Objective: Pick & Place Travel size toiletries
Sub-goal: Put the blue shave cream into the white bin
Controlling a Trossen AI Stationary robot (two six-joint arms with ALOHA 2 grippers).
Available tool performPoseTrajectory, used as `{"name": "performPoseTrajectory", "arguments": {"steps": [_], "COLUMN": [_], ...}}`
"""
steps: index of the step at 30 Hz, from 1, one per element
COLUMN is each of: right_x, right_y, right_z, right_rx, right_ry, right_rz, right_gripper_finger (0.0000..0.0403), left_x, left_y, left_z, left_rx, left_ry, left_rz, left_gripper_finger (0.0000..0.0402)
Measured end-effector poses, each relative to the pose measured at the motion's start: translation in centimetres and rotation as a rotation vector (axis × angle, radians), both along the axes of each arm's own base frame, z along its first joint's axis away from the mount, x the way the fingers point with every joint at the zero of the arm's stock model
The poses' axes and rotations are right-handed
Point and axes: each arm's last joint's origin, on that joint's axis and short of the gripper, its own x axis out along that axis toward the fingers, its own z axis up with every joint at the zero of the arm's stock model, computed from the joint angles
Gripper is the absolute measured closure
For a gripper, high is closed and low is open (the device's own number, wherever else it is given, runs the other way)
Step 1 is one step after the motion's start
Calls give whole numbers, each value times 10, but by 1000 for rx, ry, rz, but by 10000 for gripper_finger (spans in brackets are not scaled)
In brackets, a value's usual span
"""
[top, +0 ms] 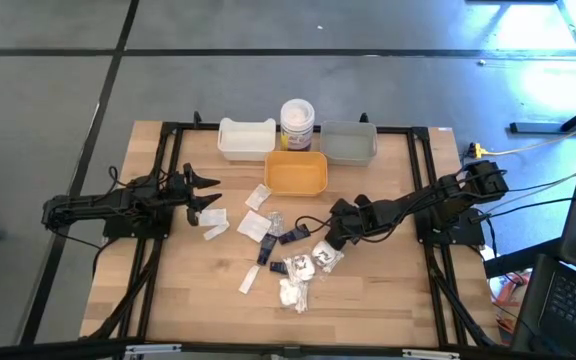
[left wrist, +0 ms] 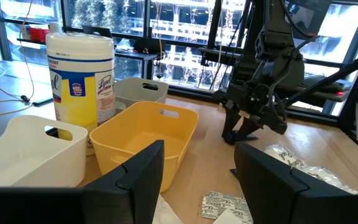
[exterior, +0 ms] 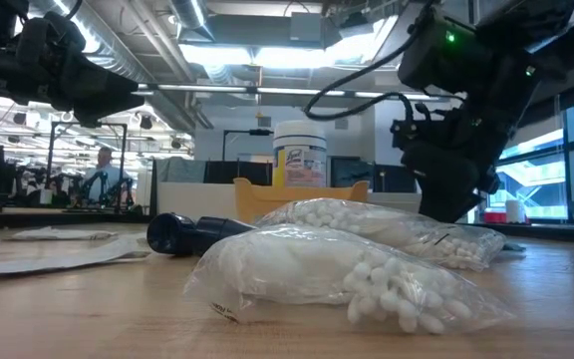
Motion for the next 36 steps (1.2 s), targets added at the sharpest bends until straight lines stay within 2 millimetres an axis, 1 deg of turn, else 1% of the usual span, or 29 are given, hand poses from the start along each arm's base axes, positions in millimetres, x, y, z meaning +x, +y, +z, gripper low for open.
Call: {"name": "performPoseTrajectory", "arguments": {"steps": [4,6,8,12,15,18,21,23,27,30,32,36], "right_x": [9,16,22,35,44,53,58,59,58,58,59,59], "right_y": [2,3,5,7,9,11,11,7,-9,-20,-23,-27], "right_z": [12,21,31,54,73,90,102,108,121,126,126,126], "right_rx": [-8,-14,-25,-49,-72,-99,-141,-177,-236,-235,-232,-235], "right_ry": [-31,-59,-79,-139,-189,-231,-238,-201,-105,-84,-81,-69], "right_rz": [40,67,102,167,218,266,316,317,269,248,256,265], "right_gripper_finger": [253,247,250,271,271,255,242,247,273,273,272,259], "left_x": [0,0,0,0,0,0,1,1,1,1,1,1], "left_y": [0,0,0,0,0,0,-1,-1,-1,-1,-1,-1], "left_z": [0,0,1,4,5,6,7,6,6,6,6,6], "left_rx": [-3,-21,-51,-83,-105,-118,-113,-113,-112,-119,-119,-119], "left_ry": [-1,-7,-25,-61,-85,-99,-97,-95,-93,-95,-95,-95], "left_rz": [0,0,1,0,-1,-10,-25,-26,-28,-28,-28,-28], "left_gripper_finger": [208,208,208,208,208,208,208,208,208,208,208,208]}}
